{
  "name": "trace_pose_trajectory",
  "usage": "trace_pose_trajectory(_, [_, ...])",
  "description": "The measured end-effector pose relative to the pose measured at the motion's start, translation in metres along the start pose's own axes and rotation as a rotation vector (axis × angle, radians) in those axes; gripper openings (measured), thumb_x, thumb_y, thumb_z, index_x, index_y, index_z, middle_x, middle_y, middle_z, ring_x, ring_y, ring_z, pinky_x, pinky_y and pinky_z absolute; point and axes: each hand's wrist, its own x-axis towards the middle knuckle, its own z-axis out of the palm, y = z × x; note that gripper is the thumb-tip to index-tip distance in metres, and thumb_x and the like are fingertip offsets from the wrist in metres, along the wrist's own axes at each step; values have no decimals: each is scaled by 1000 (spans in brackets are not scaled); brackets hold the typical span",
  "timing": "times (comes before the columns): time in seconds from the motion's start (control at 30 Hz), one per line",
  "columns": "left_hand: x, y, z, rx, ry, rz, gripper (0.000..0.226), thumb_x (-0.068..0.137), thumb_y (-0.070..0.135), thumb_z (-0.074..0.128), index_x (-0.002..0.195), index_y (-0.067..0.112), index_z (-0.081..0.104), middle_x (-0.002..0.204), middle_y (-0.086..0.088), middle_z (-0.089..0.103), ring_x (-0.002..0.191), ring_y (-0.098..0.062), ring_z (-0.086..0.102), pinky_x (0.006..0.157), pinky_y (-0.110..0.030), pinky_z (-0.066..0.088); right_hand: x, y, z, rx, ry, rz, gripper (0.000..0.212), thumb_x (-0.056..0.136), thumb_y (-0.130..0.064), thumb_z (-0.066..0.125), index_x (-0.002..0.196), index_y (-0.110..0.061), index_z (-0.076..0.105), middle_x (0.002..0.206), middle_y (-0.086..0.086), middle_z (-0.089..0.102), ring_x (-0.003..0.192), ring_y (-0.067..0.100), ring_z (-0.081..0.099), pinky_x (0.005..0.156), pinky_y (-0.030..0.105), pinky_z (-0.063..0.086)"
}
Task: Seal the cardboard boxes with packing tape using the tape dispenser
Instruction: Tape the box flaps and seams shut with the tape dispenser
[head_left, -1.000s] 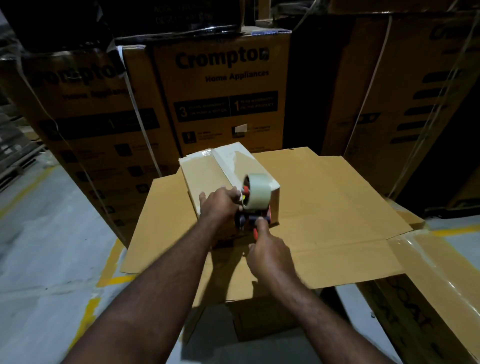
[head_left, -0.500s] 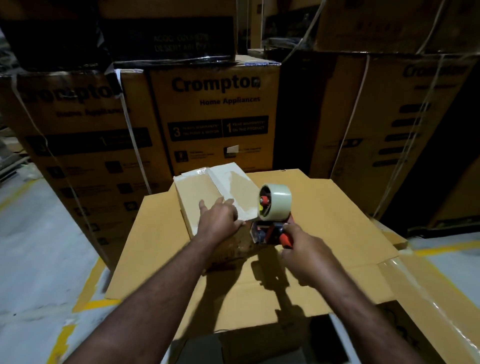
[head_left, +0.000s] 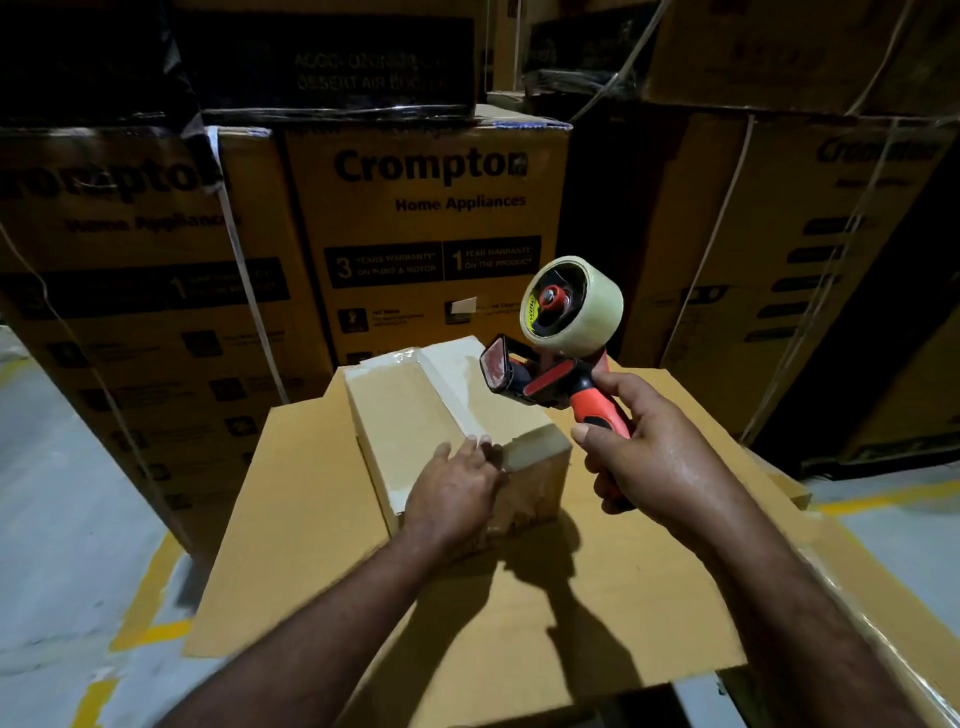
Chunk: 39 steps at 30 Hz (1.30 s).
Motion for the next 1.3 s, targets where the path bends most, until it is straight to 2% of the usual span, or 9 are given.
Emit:
trace_pose_trajectory(0.1, [4,-20,4,85,105,269,9,84,28,77,85,21,71,81,0,71,78,-19,63,83,-30,42,15,-5,11,8,2,-27,62,96,-28,65,146,-47,34,118,6,58,76,27,69,61,40,61])
trace_pose_trajectory(0.17, [13,-43,5,-11,109,410,17,73,20,85,81,21,69,71,2,68,64,-20,60,70,-27,49,25,-8,17,4,-2,-29,62,96,-27,65,147,-46,35,112,5,59,71,27,70,61,43,62])
trace_pose_trajectory(0.3, [32,-82,4,-174,140,602,17,80,15,79,96,18,75,85,0,73,73,-21,66,67,-28,52,42,-6,32,31,-15,-25,61,96,-23,65,146,-44,37,99,9,62,63,22,66,58,39,60])
trace_pose_trajectory(0.57, [24,-163,-15,-42,41,676,59,78,3,80,132,25,67,138,6,64,130,-12,59,108,-50,46,65,4,63,74,-56,11,59,95,-25,67,144,-45,40,102,12,62,65,23,65,60,42,59])
trace_pose_trajectory(0.67, [11,-159,-1,-105,53,463,58,78,7,82,130,26,67,136,4,66,127,-15,61,109,-54,43,73,6,75,115,-93,13,59,95,-23,67,144,-43,41,100,13,63,61,21,64,58,35,57])
trace_pose_trajectory(0.8, [0,-136,10,-616,-32,-116,57,86,-7,66,118,40,71,132,9,67,139,-10,41,120,-46,31,83,8,84,124,-125,-22,60,94,-25,68,143,-47,42,108,8,61,68,23,67,59,34,58])
trace_pose_trajectory(0.97, [22,-121,-55,-1541,240,-887,26,102,1,47,104,12,71,111,-11,75,100,-25,74,80,-35,62,87,13,86,20,-94,-164,63,94,-35,67,140,-62,35,118,0,62,76,18,65,65,32,57])
trace_pose_trajectory(1.1, [39,-135,-90,-2069,-26,-916,61,104,53,45,110,-5,64,108,-19,61,105,-31,65,84,-54,60,87,10,89,-159,-77,-295,64,96,-42,62,147,-59,27,127,-8,62,96,12,65,79,31,56])
trace_pose_trajectory(1.3, [50,-136,-104,-2144,-2,-1134,66,91,58,66,118,-2,61,121,-11,62,118,-37,66,87,-60,58,90,7,94,-210,-29,-413,67,97,-40,60,152,-50,23,132,-4,61,108,14,61,85,32,56])
